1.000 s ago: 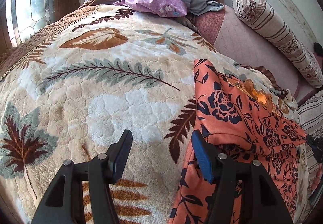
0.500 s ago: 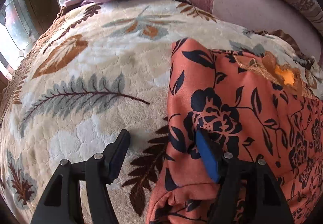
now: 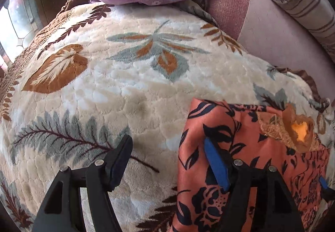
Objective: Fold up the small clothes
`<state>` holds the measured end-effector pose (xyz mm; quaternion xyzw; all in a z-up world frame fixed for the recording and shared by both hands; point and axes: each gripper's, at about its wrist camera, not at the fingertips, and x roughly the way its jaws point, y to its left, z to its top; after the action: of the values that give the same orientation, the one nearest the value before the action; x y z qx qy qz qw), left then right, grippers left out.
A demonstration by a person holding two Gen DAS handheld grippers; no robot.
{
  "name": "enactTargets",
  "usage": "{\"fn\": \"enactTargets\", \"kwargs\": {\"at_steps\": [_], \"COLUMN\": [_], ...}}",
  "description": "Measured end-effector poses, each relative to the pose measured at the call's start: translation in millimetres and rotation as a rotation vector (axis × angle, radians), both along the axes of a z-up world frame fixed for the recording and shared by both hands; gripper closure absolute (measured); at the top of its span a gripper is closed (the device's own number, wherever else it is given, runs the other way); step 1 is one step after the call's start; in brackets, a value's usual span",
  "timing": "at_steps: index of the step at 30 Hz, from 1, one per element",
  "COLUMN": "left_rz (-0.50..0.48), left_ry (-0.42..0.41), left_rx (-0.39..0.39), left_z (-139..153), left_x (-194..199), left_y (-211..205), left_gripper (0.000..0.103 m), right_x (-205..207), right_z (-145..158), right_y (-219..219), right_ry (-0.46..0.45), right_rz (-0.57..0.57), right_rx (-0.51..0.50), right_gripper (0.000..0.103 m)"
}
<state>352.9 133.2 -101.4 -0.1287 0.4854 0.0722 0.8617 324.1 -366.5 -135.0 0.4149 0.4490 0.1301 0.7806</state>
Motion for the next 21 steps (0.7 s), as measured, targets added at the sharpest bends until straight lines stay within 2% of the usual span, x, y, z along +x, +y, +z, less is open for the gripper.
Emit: {"fn": "enactTargets", "kwargs": {"at_steps": [1, 2, 4, 5, 6, 7, 9, 12, 14, 16, 18, 19, 21], "left_rz": [-0.007, -0.014, -0.056, -0.074, -0.076, -0.071, -0.054, -0.096, -0.124, -0.160, -0.183, -0.180, -0.137], "left_ry": [-0.033, -0.033, 0.038, 0.019, -0.006, -0.003, -0.041, -0.096, -0.105, -0.054, 0.052, 0.045, 0.019], "left_rx": [-0.020, 0.007, 0.108, 0.138, 0.158, 0.147, 0.088, -0.007, -0.036, 0.009, 0.143, 0.150, 0.136], "left_z": [3, 2, -17, -20, -16, -11, 4, 23, 26, 15, -11, -16, -4], "left_x": [-1, 1, 11, 12, 11, 10, 0, -31, -56, -72, -73, -75, -83], "left_y": [1, -1, -10, -12, -13, -11, -3, 4, 1, -9, -18, -17, -13], "left_gripper": [0.031, 0.031, 0.030, 0.027, 0.026, 0.027, 0.027, 0.027, 0.027, 0.027, 0.026, 0.025, 0.025], "right_x": [1, 2, 8, 12, 18, 22, 18, 10, 8, 4, -6, -12, -24], "right_z": [7, 14, 22, 21, 12, 1, 3, 21, 18, 8, 12, 20, 34], "right_y": [6, 12, 19, 18, 13, 6, -2, 7, 10, 4, 4, 7, 16], "right_ry": [-0.009, -0.030, -0.084, -0.082, -0.040, -0.003, -0.024, -0.081, -0.063, -0.019, -0.034, -0.050, -0.101], "right_rz": [0.032, 0.067, 0.103, 0.085, 0.055, 0.031, -0.014, 0.029, 0.038, 0.022, 0.005, 0.007, 0.030], "right_rx": [-0.031, -0.045, -0.042, -0.075, -0.114, -0.096, -0.045, -0.059, -0.074, -0.125, -0.122, -0.138, -0.136], "right_gripper": [0.015, 0.015, 0.015, 0.015, 0.015, 0.016, 0.015, 0.015, 0.015, 0.016, 0.015, 0.015, 0.015]}}
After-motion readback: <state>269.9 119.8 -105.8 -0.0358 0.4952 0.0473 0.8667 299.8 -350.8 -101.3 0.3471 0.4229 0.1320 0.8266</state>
